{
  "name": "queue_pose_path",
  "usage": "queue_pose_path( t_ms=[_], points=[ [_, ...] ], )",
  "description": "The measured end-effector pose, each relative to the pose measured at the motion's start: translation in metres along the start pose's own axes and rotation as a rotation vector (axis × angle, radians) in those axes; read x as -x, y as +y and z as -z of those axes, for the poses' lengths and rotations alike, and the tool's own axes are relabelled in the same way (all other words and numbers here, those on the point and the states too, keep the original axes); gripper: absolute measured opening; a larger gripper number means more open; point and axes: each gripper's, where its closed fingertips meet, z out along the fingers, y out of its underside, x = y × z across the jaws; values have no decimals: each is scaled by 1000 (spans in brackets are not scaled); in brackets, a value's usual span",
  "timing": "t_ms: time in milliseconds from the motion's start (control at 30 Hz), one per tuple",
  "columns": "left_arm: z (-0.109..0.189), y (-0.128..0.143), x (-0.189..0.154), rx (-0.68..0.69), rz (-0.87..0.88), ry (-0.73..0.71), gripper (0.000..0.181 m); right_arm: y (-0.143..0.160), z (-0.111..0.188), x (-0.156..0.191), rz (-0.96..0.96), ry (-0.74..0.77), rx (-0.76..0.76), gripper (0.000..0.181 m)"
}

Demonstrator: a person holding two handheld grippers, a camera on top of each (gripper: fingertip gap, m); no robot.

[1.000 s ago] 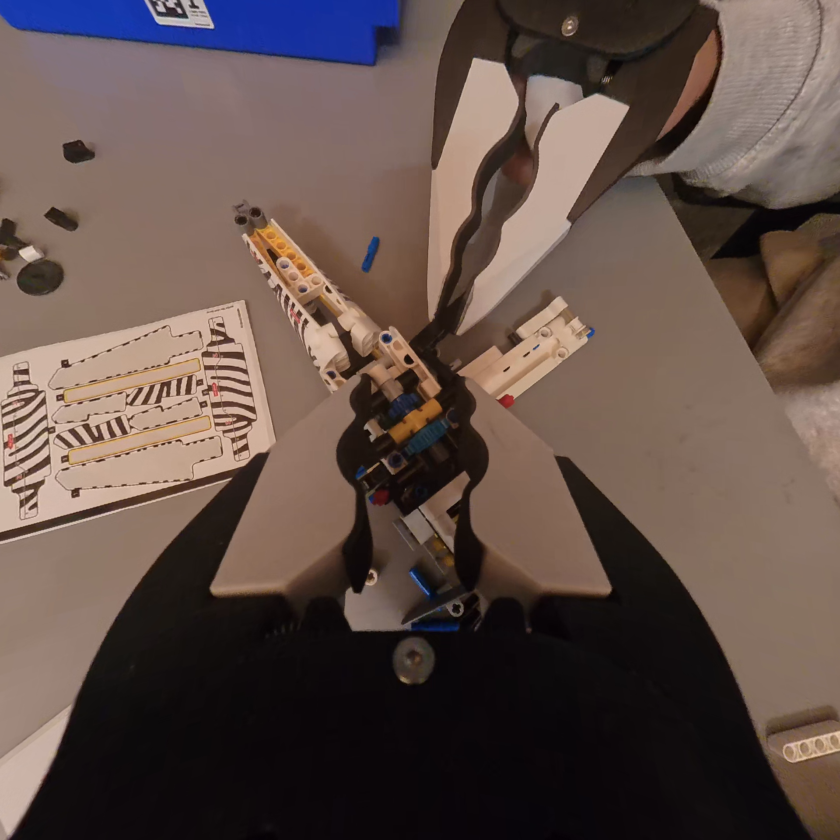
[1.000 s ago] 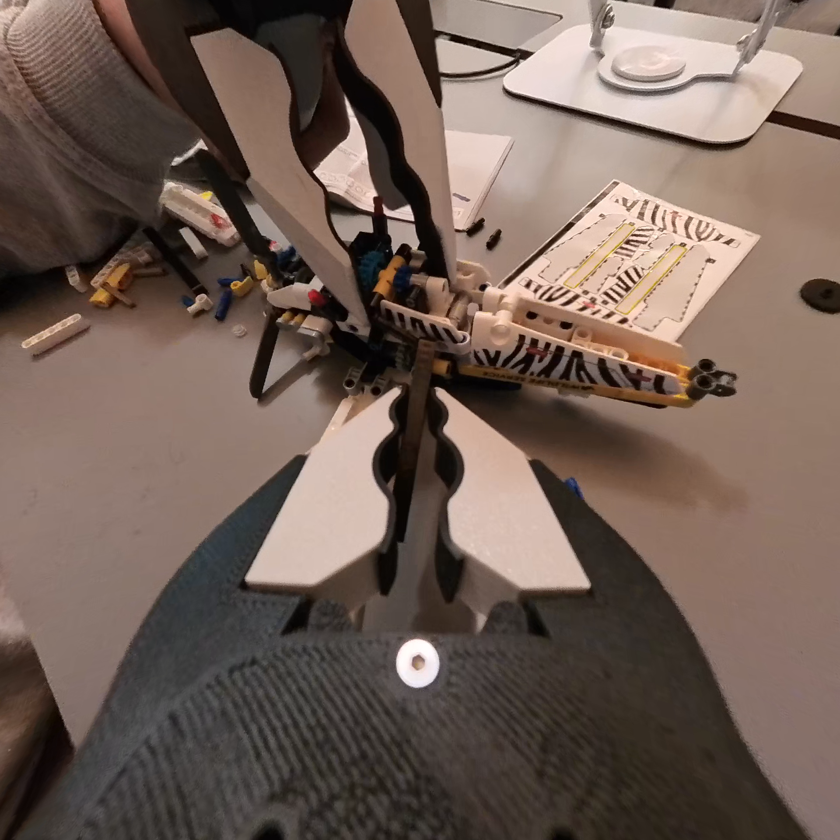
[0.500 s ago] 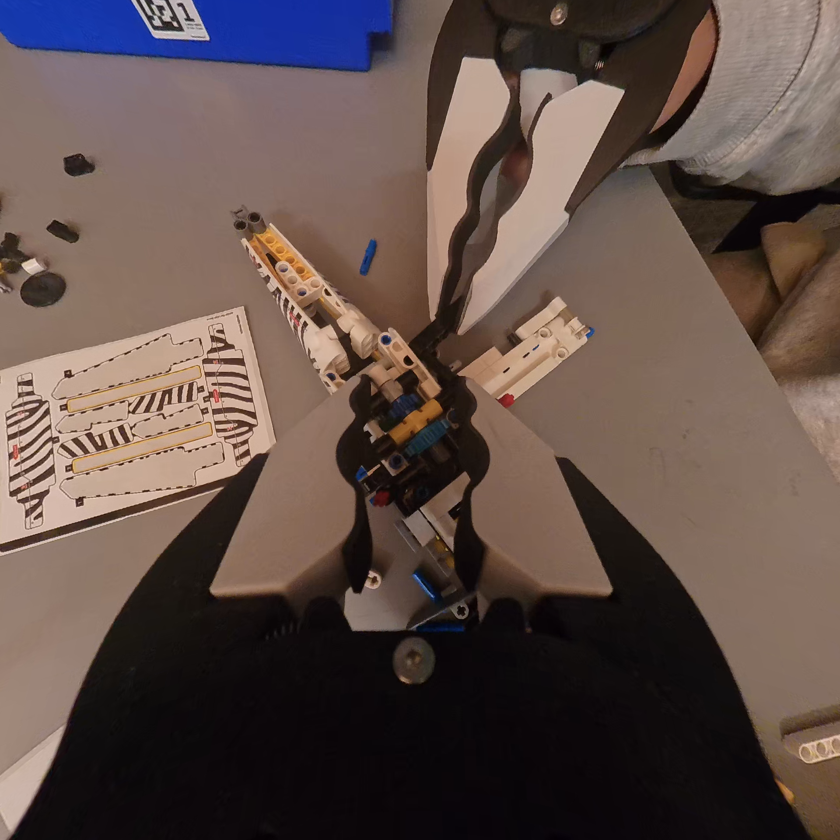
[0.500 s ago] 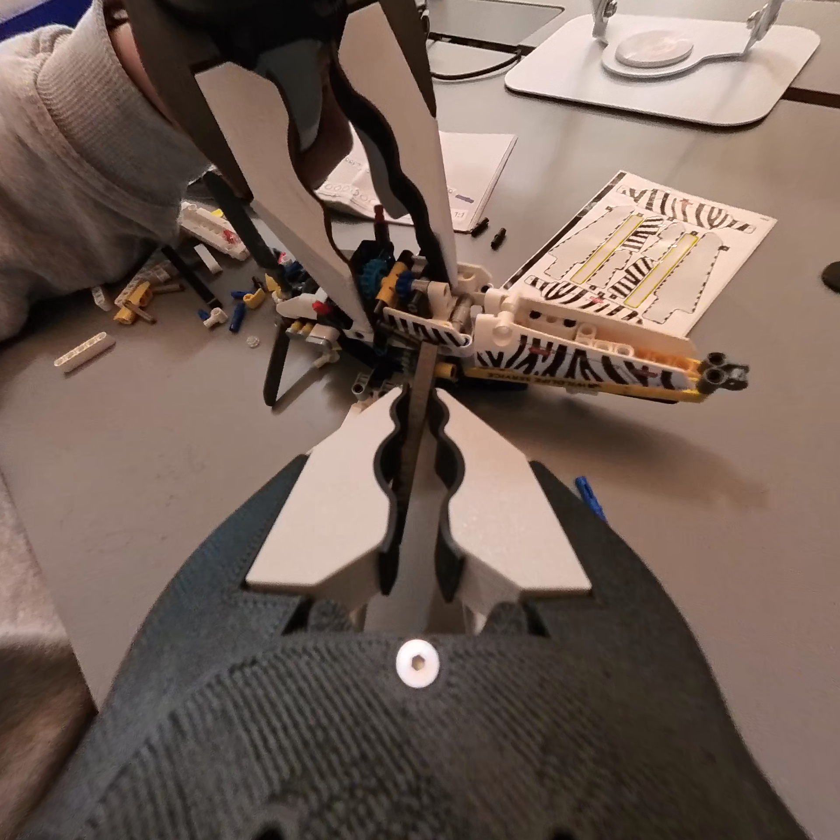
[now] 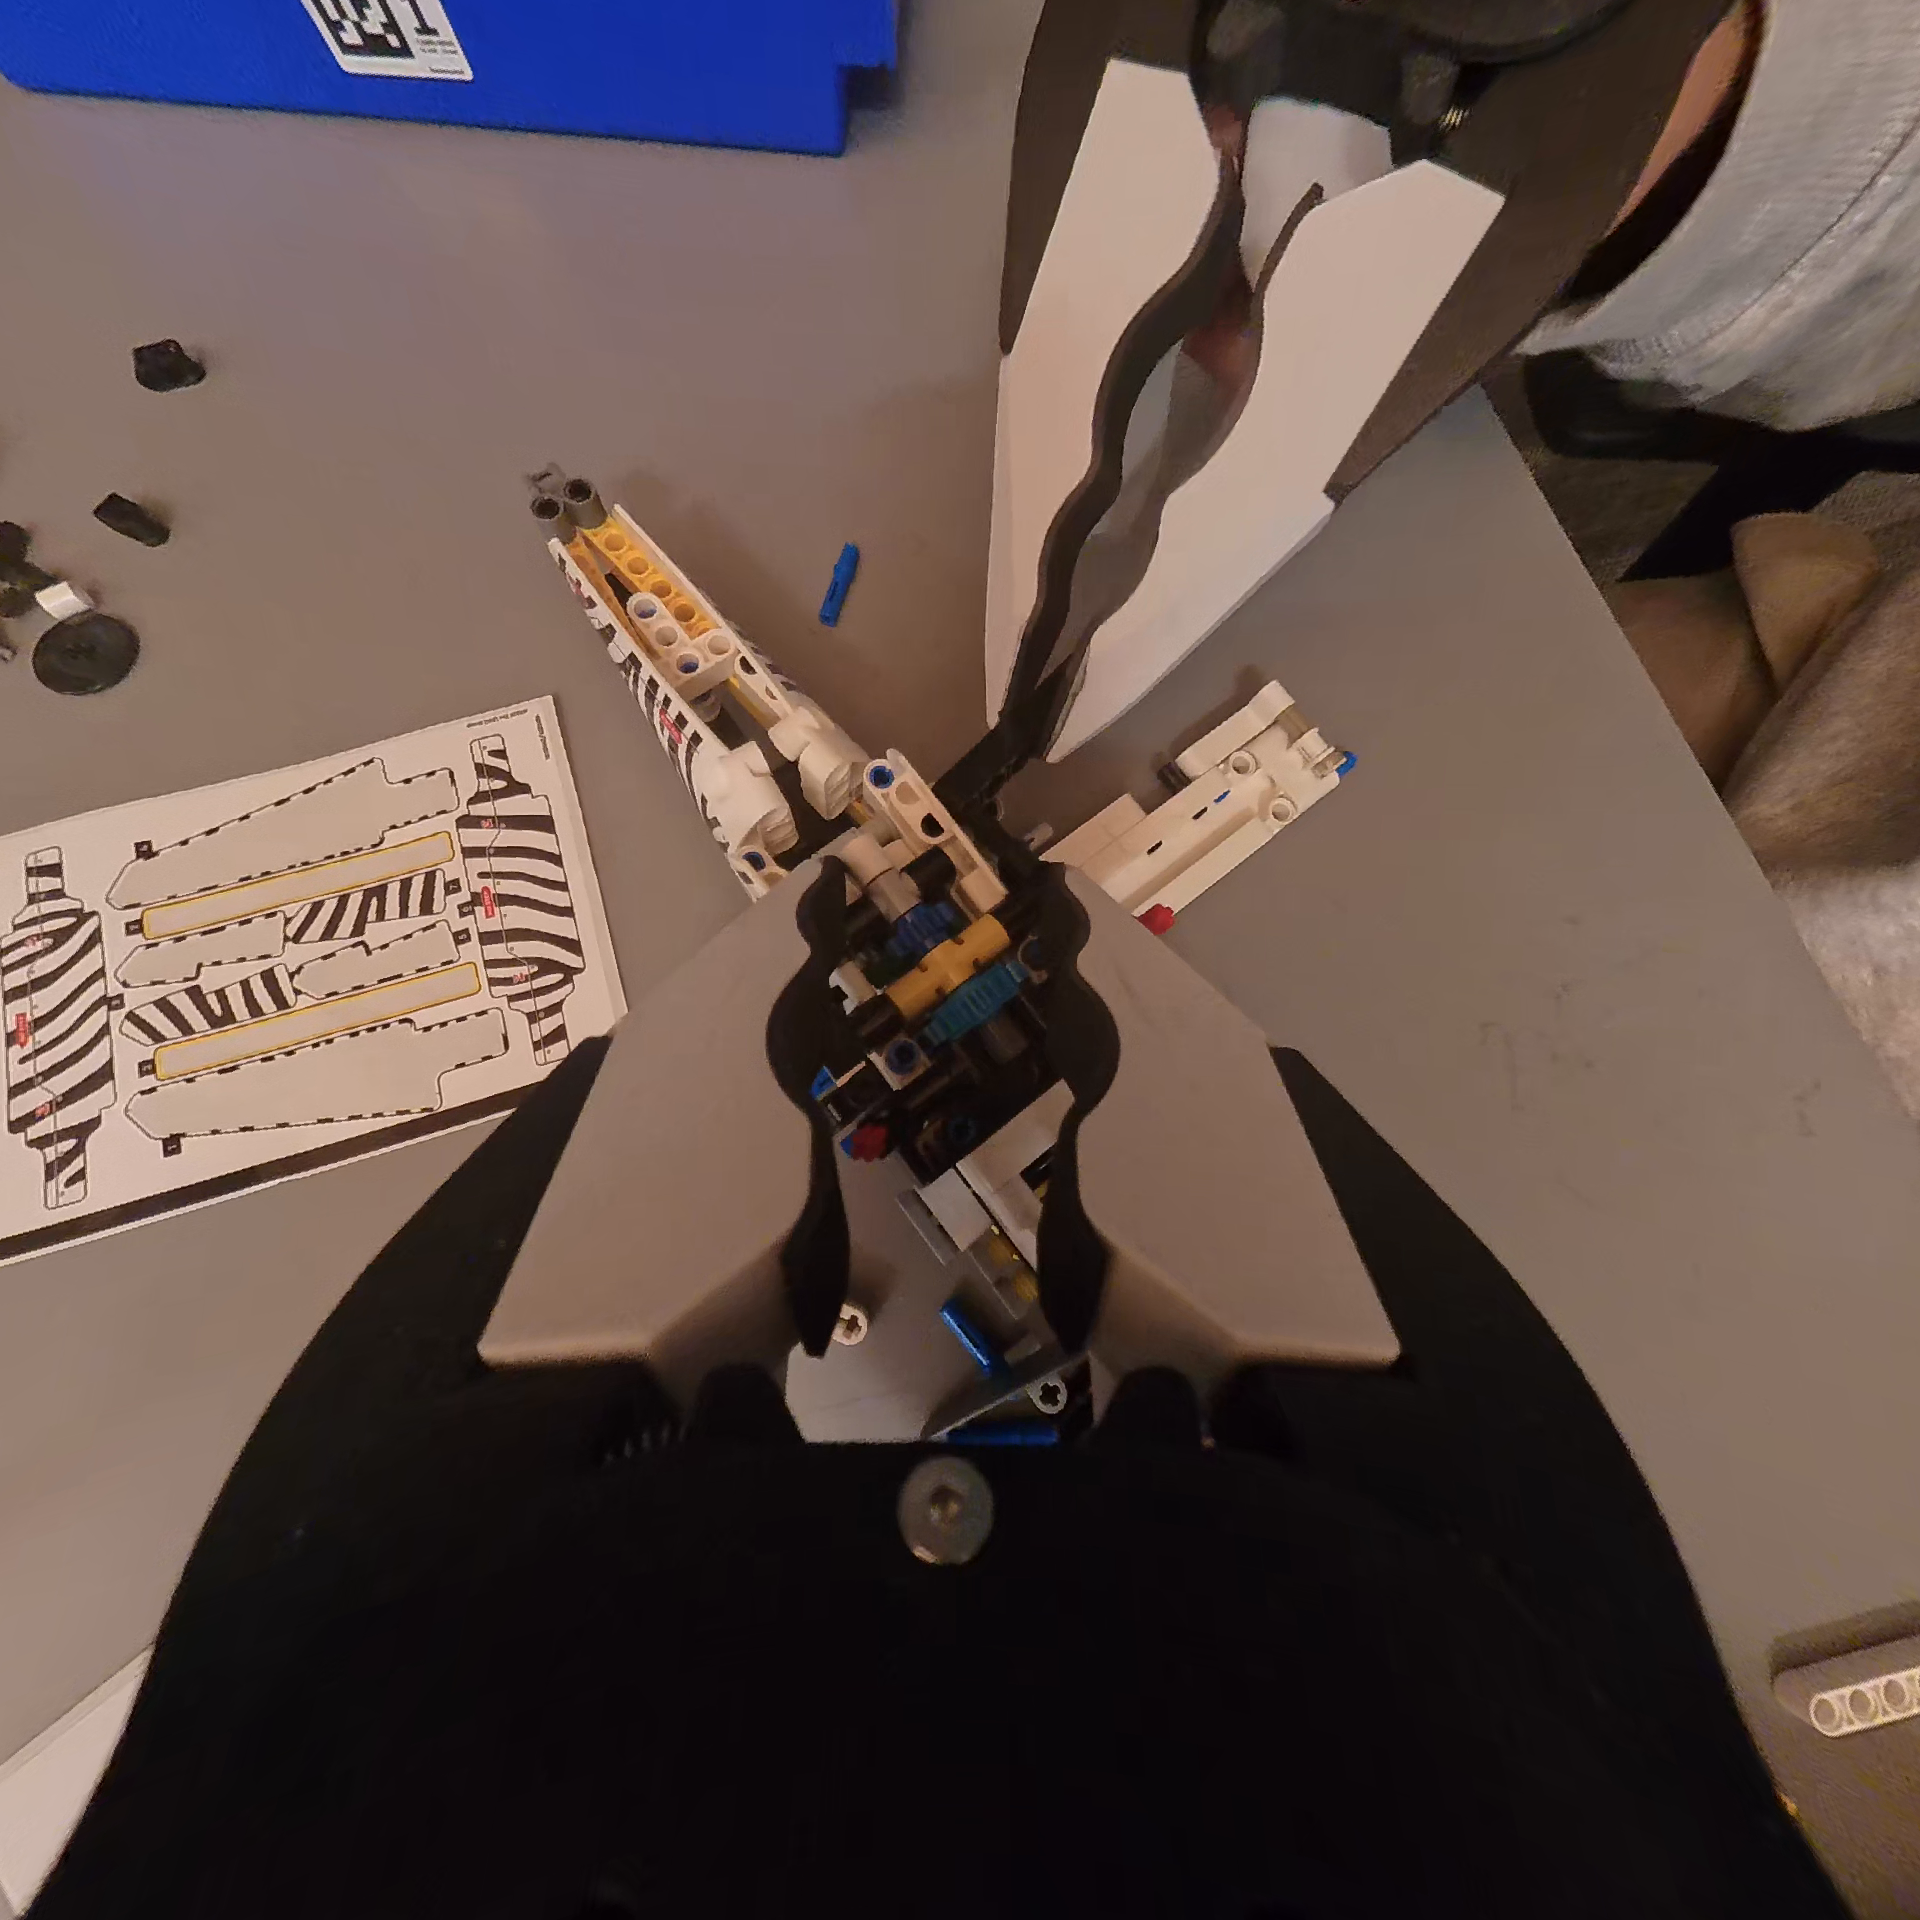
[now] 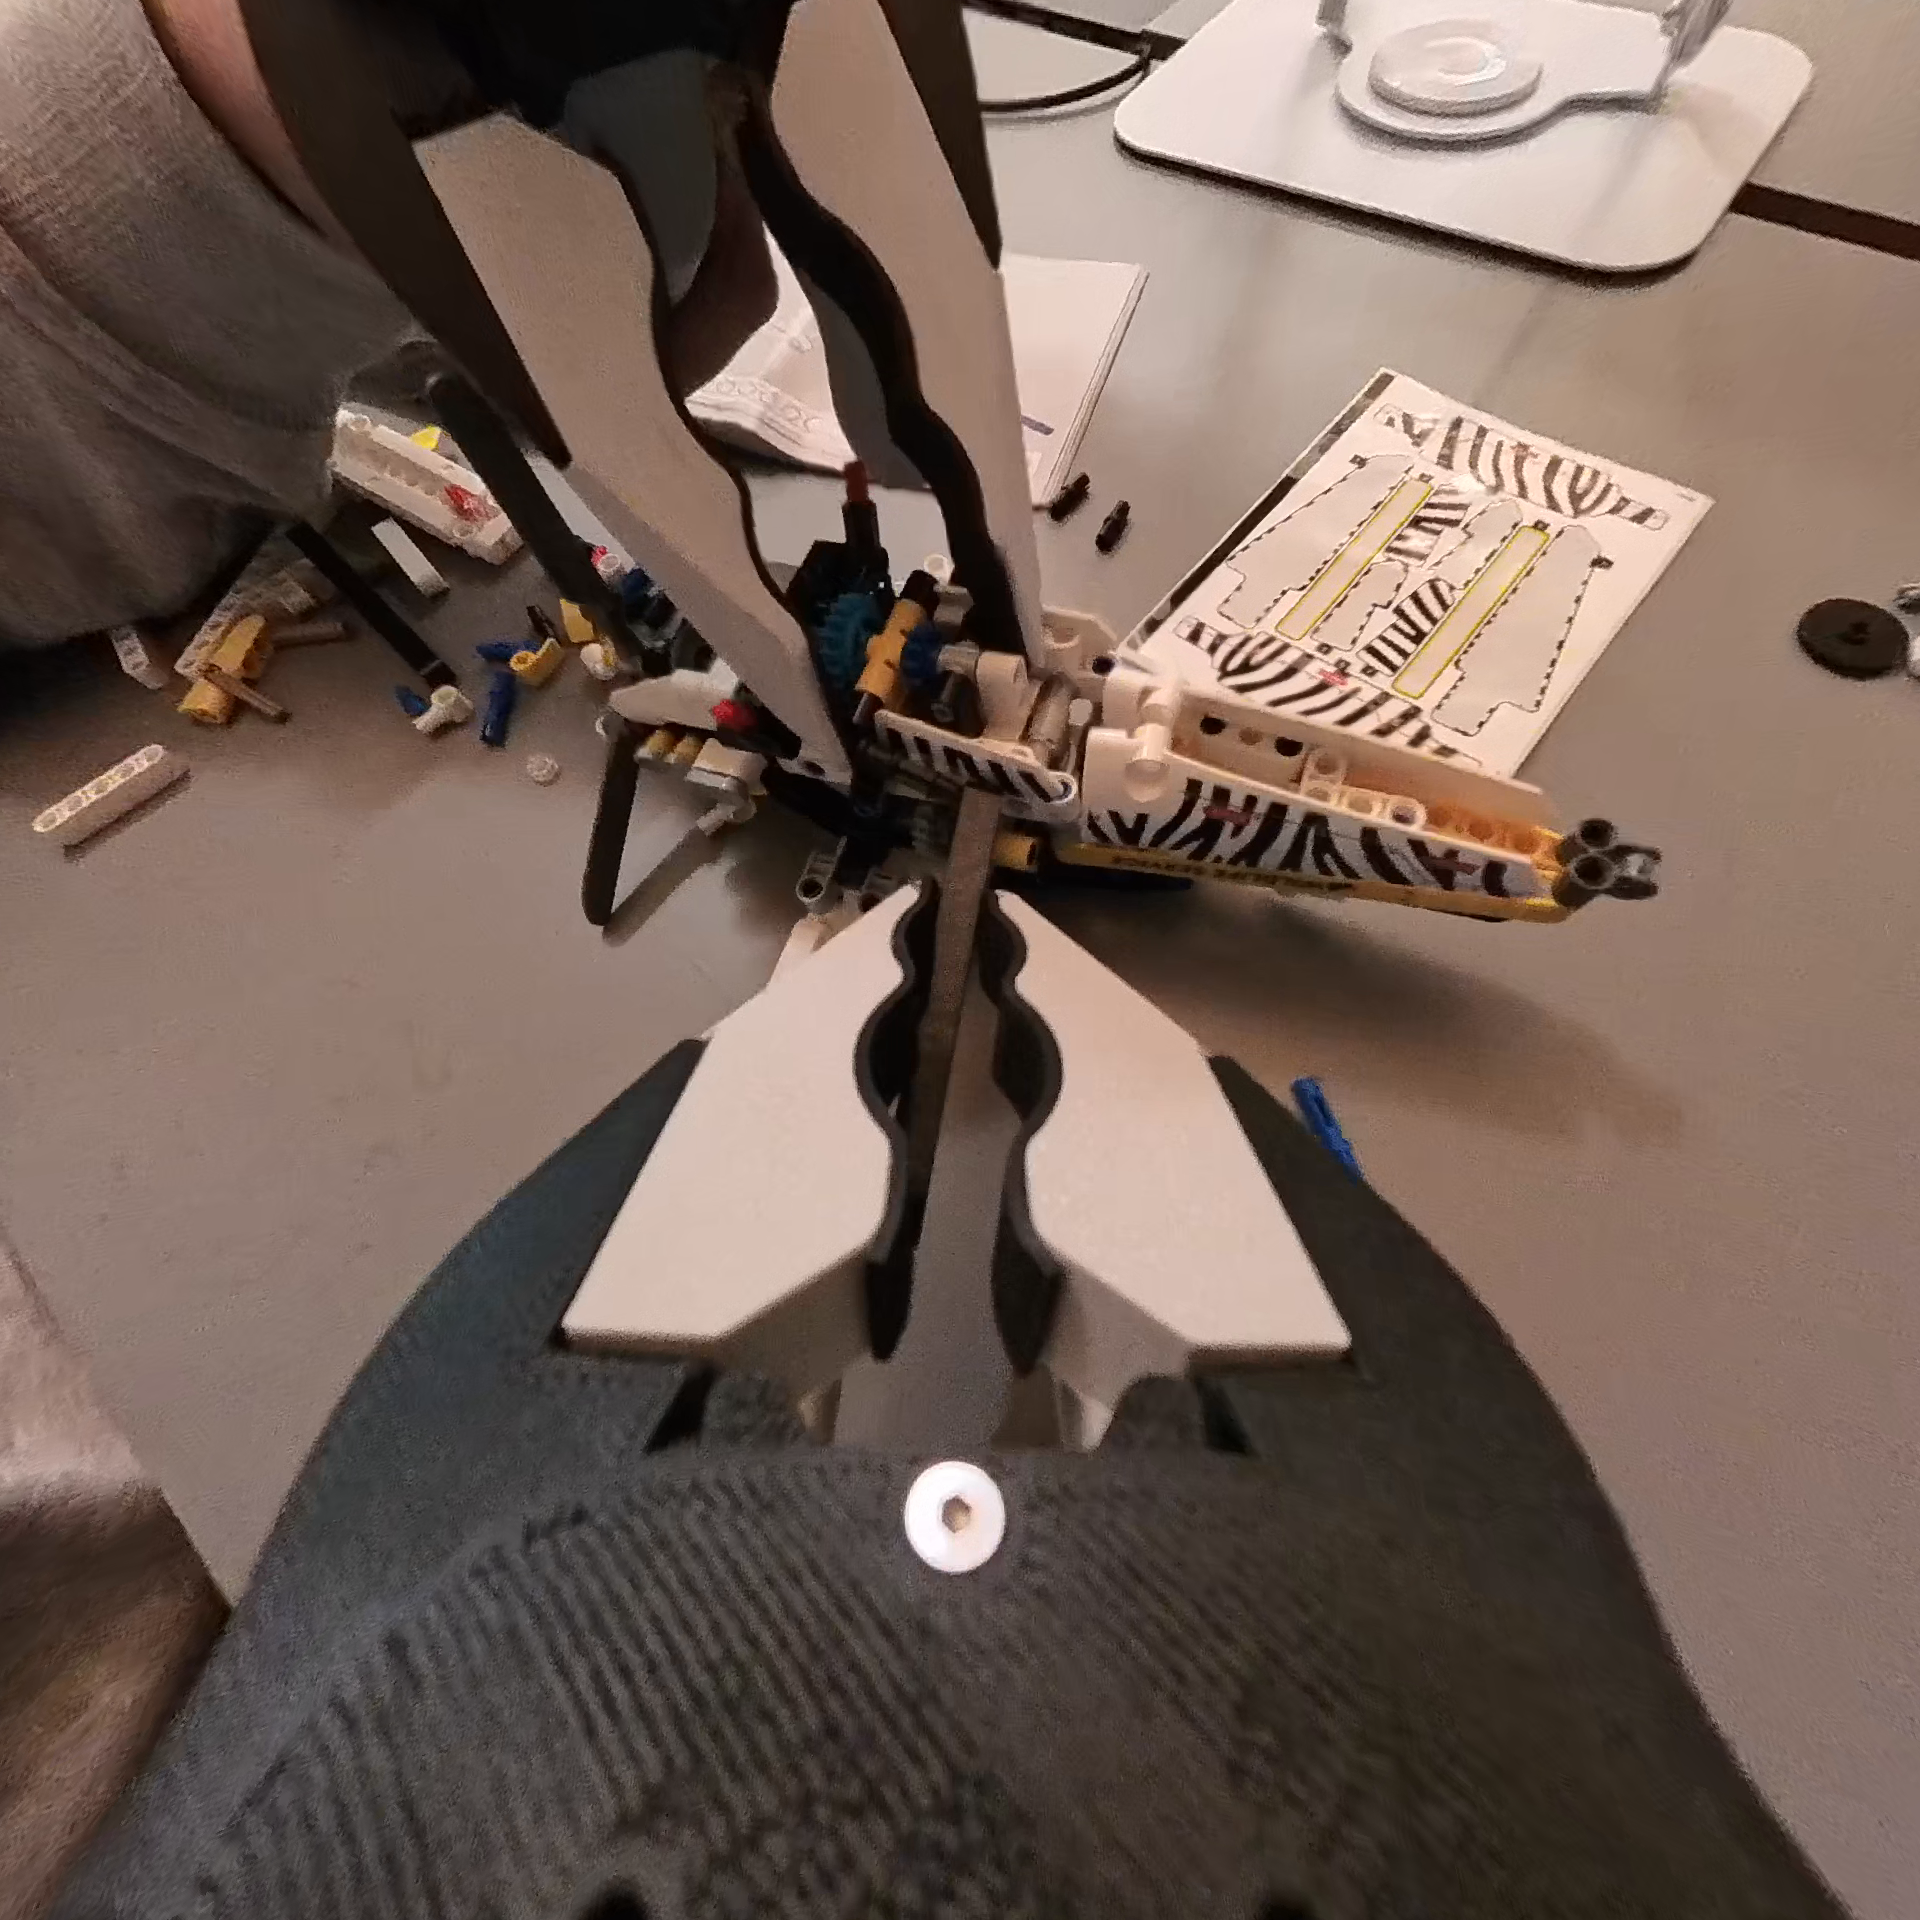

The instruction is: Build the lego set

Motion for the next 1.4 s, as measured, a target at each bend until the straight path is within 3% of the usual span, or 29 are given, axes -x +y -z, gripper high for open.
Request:
queue_pose_path(
  t_ms=[200, 333, 533, 800, 1067, 1400],
  points=[
    [0, 0, 0, 3, -1, -5, 38, -3, 2, 0, -46, -4, 71, 6],
    [0, 0, 1, 6, -2, -16, 37, -4, 1, 0, -199, -18, 142, 6],
    [0, 0, 1, 1, 13, -16, 37, -4, 2, -2, -343, -142, 146, 6],
    [0, 0, 0, 1, 20, -9, 37, -4, 3, -2, -245, -171, 185, 6],
    [0, 0, 1, 1, 27, -12, 37, -1, 1, -3, -358, -190, 125, 6],
    [-1, 0, 1, 22, 3, -29, 37, 0, 1, -1, -58, 14, 132, 7]
  ],
)
